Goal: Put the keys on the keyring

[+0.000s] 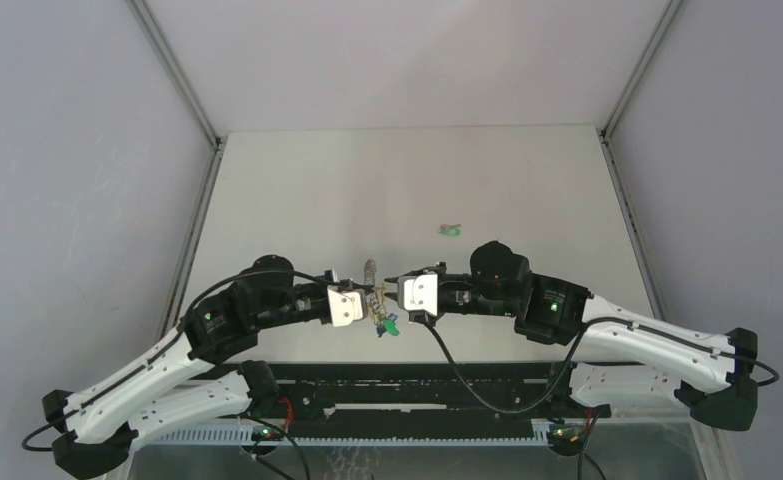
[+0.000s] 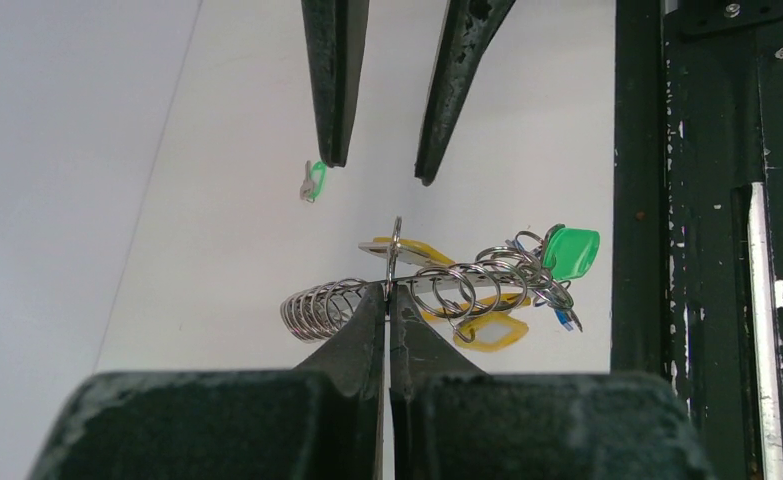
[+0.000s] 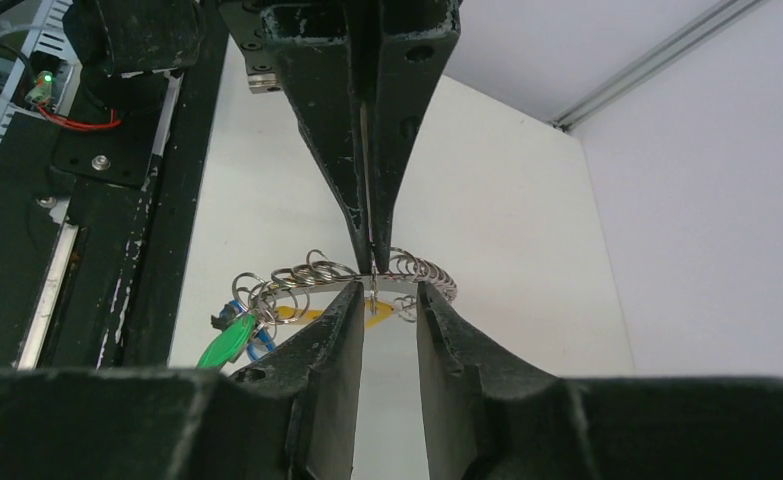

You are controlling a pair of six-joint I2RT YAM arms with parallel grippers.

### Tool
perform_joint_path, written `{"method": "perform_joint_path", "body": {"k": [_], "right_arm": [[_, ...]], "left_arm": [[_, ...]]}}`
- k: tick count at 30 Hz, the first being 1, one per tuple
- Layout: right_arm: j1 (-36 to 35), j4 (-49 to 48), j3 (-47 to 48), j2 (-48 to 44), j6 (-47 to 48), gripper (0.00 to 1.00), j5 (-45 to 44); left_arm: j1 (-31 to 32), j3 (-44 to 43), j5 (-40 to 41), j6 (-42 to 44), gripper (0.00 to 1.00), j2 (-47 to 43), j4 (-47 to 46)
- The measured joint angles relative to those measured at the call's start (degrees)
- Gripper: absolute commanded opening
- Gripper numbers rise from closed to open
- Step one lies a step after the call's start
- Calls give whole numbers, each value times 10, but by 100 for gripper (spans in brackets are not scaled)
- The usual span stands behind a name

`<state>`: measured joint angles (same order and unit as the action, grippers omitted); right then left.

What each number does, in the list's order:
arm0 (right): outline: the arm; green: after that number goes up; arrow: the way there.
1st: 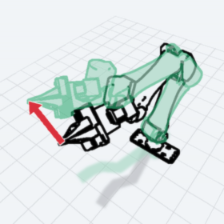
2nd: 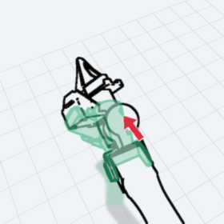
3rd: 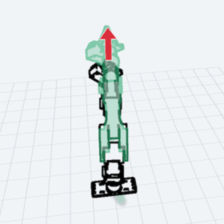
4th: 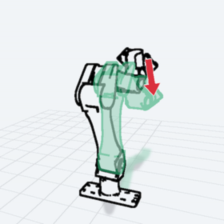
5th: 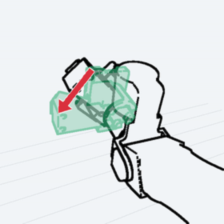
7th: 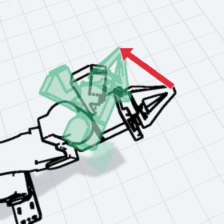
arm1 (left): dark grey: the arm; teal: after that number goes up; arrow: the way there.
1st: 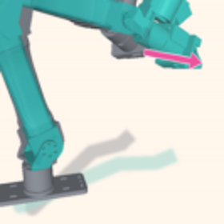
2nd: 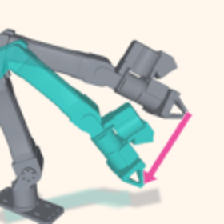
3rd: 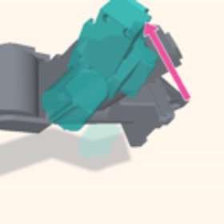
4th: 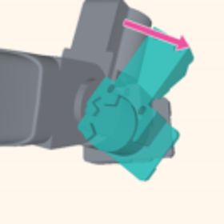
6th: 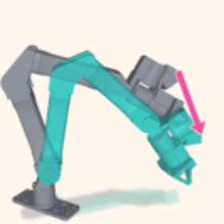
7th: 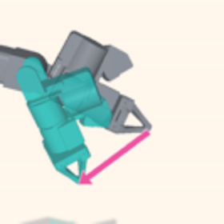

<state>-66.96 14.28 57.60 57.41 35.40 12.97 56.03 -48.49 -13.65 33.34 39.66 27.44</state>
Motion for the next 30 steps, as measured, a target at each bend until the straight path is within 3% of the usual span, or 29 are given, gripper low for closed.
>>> {"method": "perform_joint_path", "body": {"k": [13, 21, 26, 30], "right_arm": [[14, -11, -25, 21, -9, 22, -7], [18, -17, -25, 27, -9, 13, -9], [20, -22, -25, 31, -9, 1, -8], [20, -22, -25, 31, -9, 0, -8]], "left_arm": [[0, 0, -1, -7, 0, -4, -4], [0, 0, -1, -8, 0, -4, -4], [0, 0, -1, -8, 0, -4, -4], [0, 0, -1, -9, 0, -4, -4]]}}
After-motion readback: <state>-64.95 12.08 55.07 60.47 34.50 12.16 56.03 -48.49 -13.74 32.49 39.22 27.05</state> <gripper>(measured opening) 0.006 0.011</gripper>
